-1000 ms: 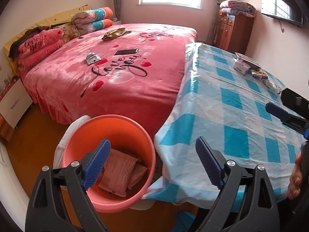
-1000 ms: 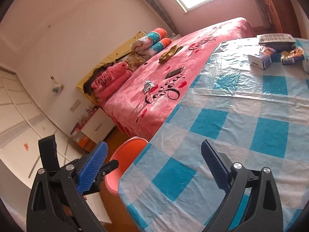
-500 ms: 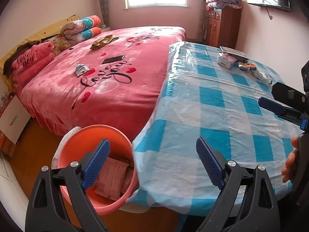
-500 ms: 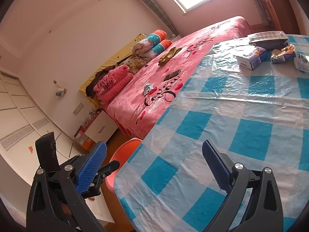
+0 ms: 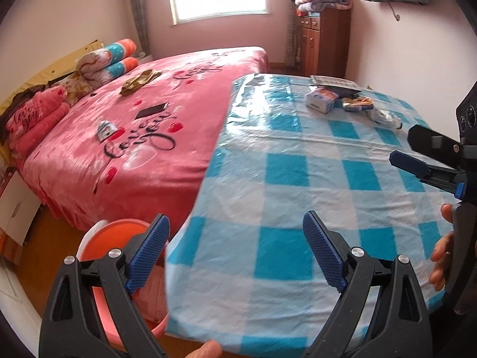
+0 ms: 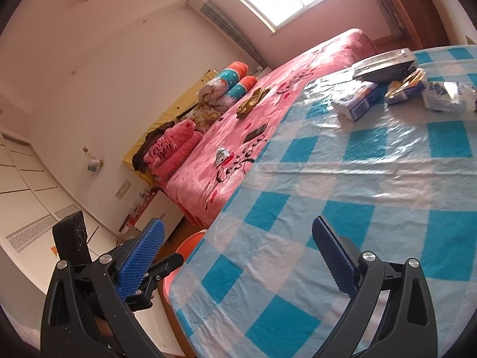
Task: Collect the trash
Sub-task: 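Bring both open tools back over the table toward the remaining trash, then close the left gripper on the white milk carton while the right tool approaches the blue carton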
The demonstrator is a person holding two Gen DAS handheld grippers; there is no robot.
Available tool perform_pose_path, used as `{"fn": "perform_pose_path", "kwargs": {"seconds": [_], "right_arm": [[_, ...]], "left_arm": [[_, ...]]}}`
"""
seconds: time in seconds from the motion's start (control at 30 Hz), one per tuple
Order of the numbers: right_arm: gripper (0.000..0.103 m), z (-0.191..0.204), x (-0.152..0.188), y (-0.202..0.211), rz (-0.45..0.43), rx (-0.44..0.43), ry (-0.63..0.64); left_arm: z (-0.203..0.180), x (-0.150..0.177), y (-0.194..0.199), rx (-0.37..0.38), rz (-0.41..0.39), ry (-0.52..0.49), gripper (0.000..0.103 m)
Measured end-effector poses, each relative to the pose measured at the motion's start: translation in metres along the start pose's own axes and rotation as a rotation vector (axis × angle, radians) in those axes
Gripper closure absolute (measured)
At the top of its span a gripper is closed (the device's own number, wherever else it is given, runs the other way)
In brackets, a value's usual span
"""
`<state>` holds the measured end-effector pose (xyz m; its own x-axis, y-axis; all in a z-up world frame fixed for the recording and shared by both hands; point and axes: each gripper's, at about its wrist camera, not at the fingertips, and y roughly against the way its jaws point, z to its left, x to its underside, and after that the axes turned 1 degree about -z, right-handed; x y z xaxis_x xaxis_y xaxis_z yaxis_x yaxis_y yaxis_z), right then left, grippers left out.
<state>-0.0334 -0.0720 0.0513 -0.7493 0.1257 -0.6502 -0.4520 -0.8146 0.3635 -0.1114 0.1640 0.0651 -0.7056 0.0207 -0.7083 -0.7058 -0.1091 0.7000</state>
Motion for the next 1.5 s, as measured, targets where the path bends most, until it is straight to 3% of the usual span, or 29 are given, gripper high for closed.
{"fn": "perform_pose_path", "kwargs": {"seconds": [0.43, 0.77, 0.87, 0.97, 1.2, 1.5], "right_arm": [[0.005, -0.055, -0.019, 0.034, -0.025, 0.107, -0.065], [0.005, -0.085, -0.023, 0.046, -0.016, 0.212, -0.087], [0.005, -0.087, -0.023, 0.047, -0.013, 0.269, -0.046], [0.005, -0.091, -0.023, 0.047, -0.007, 0.263, -0.040], [0.005, -0.123, -0.028, 0.065, -0.043, 0.178, -0.186], [0.005, -0.137, -0.030, 0.084, -0.080, 0.183, -0.231]], "left_arm": [[-0.061, -0.063, -0.031, 0.113, -0.034, -0.074, 0.012], [-0.130, -0.174, -0.105, 0.190, -0.033, -0.075, 0.012], [-0.148, -0.207, -0.131, 0.164, -0.042, -0.068, 0.012], [-0.166, -0.243, -0.164, 0.135, -0.036, -0.046, 0.012], [-0.207, -0.300, -0.256, 0.031, 0.115, -0.056, 0.012], [-0.215, -0.302, -0.316, -0.033, 0.300, -0.069, 0.013]]}}
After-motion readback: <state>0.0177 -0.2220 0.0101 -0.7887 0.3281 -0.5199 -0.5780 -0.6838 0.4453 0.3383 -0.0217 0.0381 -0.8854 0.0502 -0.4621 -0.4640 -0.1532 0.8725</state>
